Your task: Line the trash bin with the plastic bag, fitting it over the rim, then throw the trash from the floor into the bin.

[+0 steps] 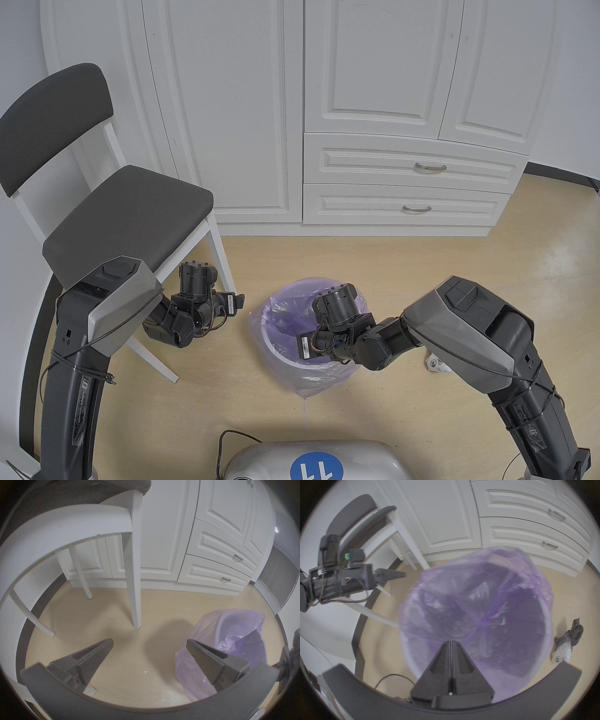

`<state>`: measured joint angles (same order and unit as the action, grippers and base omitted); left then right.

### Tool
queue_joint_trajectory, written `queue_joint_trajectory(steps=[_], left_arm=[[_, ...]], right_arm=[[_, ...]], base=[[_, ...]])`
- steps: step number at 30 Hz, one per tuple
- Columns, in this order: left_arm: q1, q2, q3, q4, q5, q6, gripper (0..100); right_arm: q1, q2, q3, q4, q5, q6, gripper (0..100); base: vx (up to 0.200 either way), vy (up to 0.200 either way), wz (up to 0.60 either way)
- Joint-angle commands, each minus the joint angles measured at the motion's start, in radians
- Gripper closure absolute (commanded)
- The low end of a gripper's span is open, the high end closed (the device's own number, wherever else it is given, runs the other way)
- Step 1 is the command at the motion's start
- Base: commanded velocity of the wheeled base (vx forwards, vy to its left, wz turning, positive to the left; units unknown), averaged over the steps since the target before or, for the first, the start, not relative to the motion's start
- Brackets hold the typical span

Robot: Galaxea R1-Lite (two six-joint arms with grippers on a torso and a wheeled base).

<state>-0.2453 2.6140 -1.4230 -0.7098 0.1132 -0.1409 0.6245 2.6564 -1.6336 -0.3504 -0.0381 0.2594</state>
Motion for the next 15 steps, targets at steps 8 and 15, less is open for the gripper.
queue_joint_trajectory(steps=[8,15], left_arm=[[0.000,-0.011,0.007,-0.002,0.002,0.000,0],[0.000,-0.011,0.009,-0.002,0.002,0.001,0]], right_arm=[[0.080,-0.047,0.060,0.016,0.003,0.006,100],[0.086,-0.088,0.120,0.071,0.017,0.000,100]], base=[[0.000,0.000,0.00],[0.000,0.000,0.00]])
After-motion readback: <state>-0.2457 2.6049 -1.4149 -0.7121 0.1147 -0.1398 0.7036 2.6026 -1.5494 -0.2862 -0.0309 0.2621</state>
